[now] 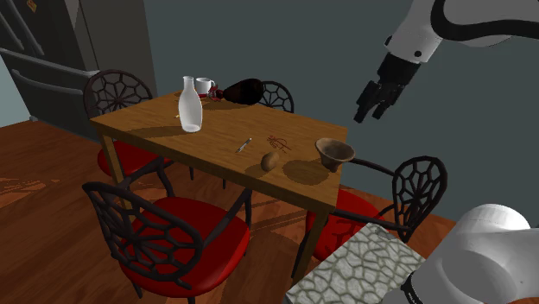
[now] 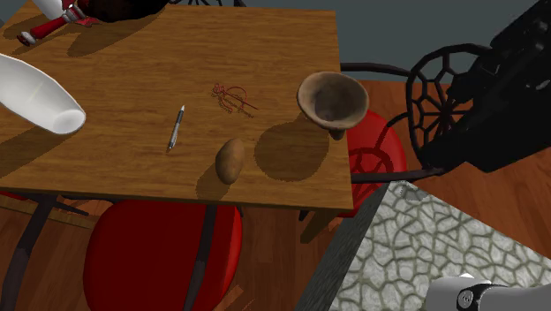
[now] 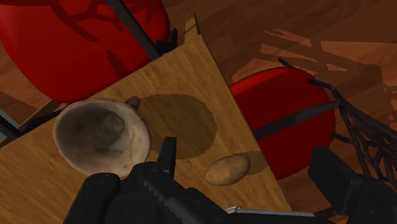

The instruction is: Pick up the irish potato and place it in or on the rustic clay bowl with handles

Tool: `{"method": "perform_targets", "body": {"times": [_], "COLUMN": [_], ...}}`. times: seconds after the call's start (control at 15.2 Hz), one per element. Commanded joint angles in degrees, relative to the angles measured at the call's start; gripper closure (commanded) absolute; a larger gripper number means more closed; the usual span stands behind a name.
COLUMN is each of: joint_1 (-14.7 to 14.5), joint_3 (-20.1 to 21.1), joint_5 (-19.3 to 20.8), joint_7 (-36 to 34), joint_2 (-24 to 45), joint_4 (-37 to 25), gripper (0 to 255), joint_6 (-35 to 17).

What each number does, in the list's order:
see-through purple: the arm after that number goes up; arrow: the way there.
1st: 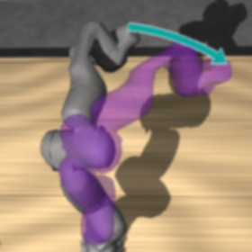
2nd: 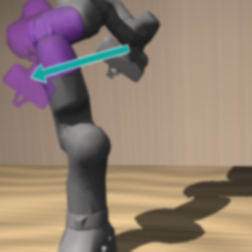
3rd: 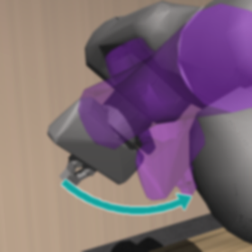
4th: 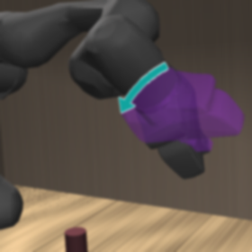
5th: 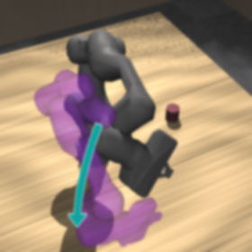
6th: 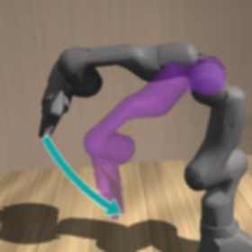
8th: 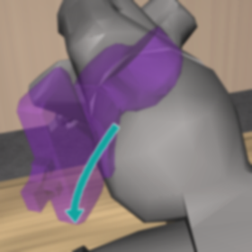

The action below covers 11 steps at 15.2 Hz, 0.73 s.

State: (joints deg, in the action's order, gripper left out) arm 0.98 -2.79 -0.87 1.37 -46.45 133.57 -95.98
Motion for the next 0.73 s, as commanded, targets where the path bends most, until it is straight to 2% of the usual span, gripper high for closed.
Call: {"method": "perform_targets", "body": {"times": [0.0,0.33,0.66], "joint_1": [0.00,1.90,4.15], "joint_3": [0.00,6.30,11.95], "joint_5": [0.00,-1.96,-2.42], "joint_7": [0.00,-12.58,-25.16], "joint_2": [0.00,7.49,17.20], "joint_4": [0.00,0.65,-1.45], "gripper": [0,0,0], "joint_6": [0.00,-6.87,-12.97]}}
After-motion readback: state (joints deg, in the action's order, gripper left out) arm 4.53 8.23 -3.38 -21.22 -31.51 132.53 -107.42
